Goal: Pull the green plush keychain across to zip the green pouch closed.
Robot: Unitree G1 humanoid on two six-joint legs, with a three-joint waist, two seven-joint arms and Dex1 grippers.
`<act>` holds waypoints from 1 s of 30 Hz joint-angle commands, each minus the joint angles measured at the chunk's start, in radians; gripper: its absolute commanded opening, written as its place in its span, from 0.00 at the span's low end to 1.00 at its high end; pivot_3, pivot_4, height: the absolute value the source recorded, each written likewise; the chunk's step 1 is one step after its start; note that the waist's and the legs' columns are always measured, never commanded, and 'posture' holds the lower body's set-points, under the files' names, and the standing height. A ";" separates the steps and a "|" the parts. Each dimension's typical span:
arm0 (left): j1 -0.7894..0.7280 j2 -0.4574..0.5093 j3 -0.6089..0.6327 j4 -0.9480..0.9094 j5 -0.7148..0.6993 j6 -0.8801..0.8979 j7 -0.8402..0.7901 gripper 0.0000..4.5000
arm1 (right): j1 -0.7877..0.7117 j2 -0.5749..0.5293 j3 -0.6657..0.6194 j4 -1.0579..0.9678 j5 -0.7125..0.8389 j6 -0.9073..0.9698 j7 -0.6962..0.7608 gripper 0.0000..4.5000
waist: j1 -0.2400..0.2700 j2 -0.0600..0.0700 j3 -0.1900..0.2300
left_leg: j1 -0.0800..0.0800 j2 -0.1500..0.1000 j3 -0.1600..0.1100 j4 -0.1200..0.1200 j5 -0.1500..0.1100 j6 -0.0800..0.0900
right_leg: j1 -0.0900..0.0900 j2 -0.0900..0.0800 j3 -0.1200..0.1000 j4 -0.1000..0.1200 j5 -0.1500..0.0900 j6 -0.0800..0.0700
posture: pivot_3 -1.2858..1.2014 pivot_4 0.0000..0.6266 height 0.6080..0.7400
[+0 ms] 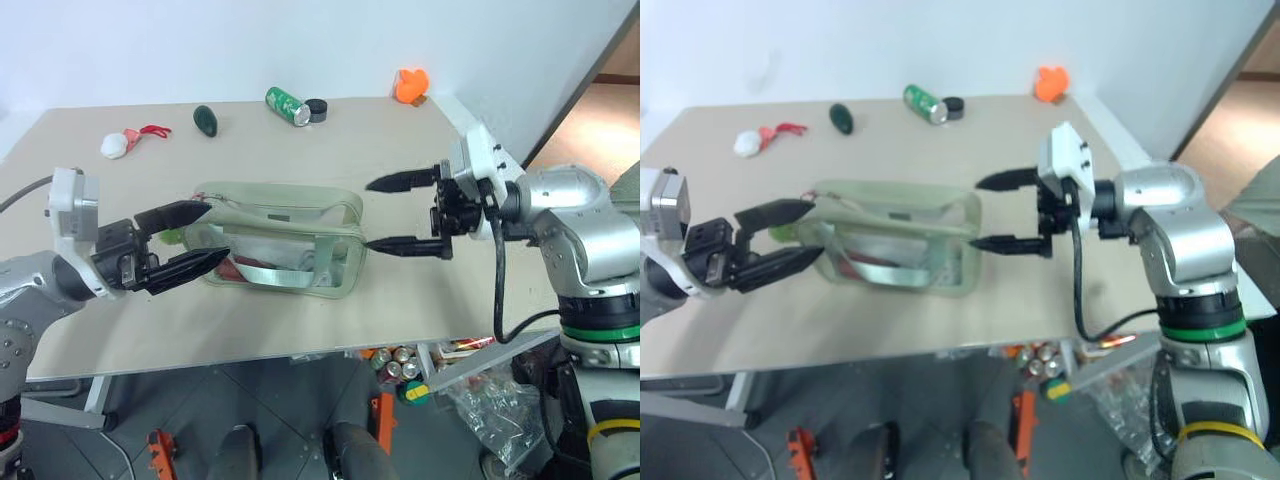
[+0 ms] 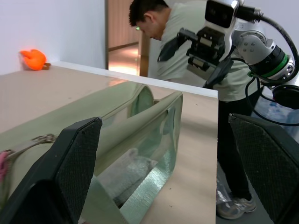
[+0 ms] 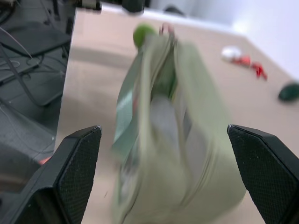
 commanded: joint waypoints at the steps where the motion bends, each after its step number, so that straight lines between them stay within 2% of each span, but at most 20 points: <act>1: -0.028 -0.006 -0.013 0.006 0.015 -0.025 -0.023 1.00 | 0.023 -0.010 -0.006 -0.064 0.002 0.007 -0.034 0.99 | 0.000 0.000 0.000 | 0.000 0.000 0.000 0.000 0.000 0.000 | 0.000 0.000 0.000 0.000 0.000 0.000 | 0.52 0.24 1.00; 8: -0.033 -0.022 -0.032 0.016 0.041 -0.035 -0.044 1.00 | 0.058 0.046 0.045 -0.059 -0.025 -0.001 -0.097 0.99 | 0.000 0.000 0.000 | 0.000 0.000 0.001 0.000 0.000 0.000 | 0.000 0.000 0.001 0.000 0.000 0.001 | 0.52 0.24 1.00; 9: -0.033 -0.023 -0.032 0.015 0.043 -0.036 -0.046 1.00 | 0.059 0.050 0.049 -0.056 -0.028 -0.003 -0.100 0.87 | 0.001 0.000 0.000 | 0.000 0.000 0.001 0.000 0.000 0.000 | 0.000 0.000 0.001 0.000 0.000 0.001 | 0.52 0.24 1.00; 10: -0.031 -0.024 -0.030 0.013 0.043 -0.036 -0.047 1.00 | 0.060 0.053 0.054 -0.053 -0.030 -0.005 -0.101 0.82 | 0.001 0.000 0.000 | 0.000 0.000 0.001 0.000 0.000 0.000 | 0.000 0.000 0.001 0.000 0.000 0.001 | 0.52 0.24 1.00; 17: -0.016 -0.031 -0.013 -0.006 0.038 -0.036 -0.037 1.00 | 0.075 0.057 0.091 -0.025 -0.067 -0.045 -0.091 0.27 | 0.001 0.000 0.000 | 0.000 0.000 0.001 0.000 0.000 0.000 | 0.000 0.000 0.001 0.000 0.000 0.001 | 0.52 0.24 1.00; 18: -0.014 -0.032 -0.011 -0.008 0.038 -0.037 -0.034 1.00 | 0.075 0.057 0.095 -0.021 -0.071 -0.051 -0.088 0.22 | 0.001 0.000 0.000 | 0.000 0.000 0.001 0.000 0.000 0.000 | 0.000 0.000 0.001 0.000 0.000 0.001 | 0.52 0.24 1.00; 20: -0.007 -0.034 -0.007 -0.010 0.040 -0.040 -0.031 1.00 | 0.074 0.058 0.102 -0.015 -0.076 -0.058 -0.085 0.04 | 0.001 0.000 0.000 | 0.000 0.000 0.001 0.000 0.000 0.000 | 0.000 0.000 0.001 0.000 0.000 0.001 | 0.52 0.24 1.00; 21: -0.002 -0.036 -0.004 -0.011 0.042 -0.042 -0.029 1.00 | 0.074 0.059 0.105 -0.012 -0.080 -0.063 -0.083 0.01 | 0.001 0.000 0.000 | 0.000 0.000 0.001 0.000 0.000 0.000 | 0.000 0.000 0.001 0.000 0.000 0.001 | 0.52 0.24 1.00; 27: 0.027 -0.031 0.042 0.026 0.069 -0.069 -0.009 1.00 | 0.072 0.065 0.116 -0.003 -0.090 -0.081 -0.078 0.01 | 0.001 0.000 0.000 | 0.000 0.000 0.001 0.000 0.000 0.000 | 0.000 0.000 0.001 0.000 0.000 0.001 | 0.52 0.24 1.00; 30: 0.028 -0.018 0.133 0.156 0.073 -0.077 0.016 1.00 | 0.070 0.070 0.127 0.005 -0.114 -0.096 -0.095 0.01 | 0.000 0.000 0.000 | 0.001 0.000 0.001 0.000 0.000 0.000 | 0.000 0.001 0.001 0.000 0.000 0.000 | 0.52 0.24 1.00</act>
